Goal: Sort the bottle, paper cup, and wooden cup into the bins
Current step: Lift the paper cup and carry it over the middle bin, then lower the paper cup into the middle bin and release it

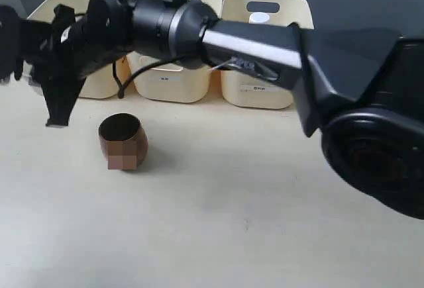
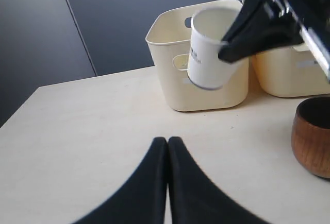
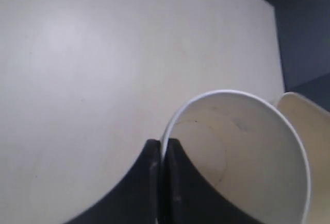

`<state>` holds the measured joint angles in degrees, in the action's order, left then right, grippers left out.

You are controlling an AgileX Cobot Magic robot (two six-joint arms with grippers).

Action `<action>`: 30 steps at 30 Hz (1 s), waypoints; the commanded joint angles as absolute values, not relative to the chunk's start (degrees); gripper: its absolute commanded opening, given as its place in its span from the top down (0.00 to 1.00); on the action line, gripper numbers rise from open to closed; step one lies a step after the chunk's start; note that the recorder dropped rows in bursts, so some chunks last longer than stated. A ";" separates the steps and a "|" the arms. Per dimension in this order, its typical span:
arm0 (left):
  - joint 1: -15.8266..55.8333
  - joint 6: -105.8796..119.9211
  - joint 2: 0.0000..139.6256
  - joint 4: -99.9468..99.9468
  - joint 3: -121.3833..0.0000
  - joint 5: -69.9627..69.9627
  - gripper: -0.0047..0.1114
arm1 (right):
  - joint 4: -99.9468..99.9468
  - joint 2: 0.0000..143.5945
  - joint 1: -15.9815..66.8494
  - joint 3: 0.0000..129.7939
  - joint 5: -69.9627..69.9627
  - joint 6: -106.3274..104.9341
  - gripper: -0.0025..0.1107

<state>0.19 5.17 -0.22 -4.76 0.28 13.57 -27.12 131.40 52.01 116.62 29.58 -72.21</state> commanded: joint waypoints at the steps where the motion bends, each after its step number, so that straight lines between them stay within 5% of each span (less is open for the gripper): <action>1: 0.23 5.05 0.00 -4.63 0.00 13.31 0.96 | -23.25 125.02 51.97 116.94 28.54 -65.53 0.98; 16: 0.23 5.05 0.00 -4.63 0.00 13.31 0.96 | -7.29 122.87 39.25 121.62 26.71 -26.85 0.98; 30: 0.23 5.05 0.00 -4.63 0.00 13.31 0.96 | -0.58 133.35 37.45 121.72 28.64 -19.88 0.98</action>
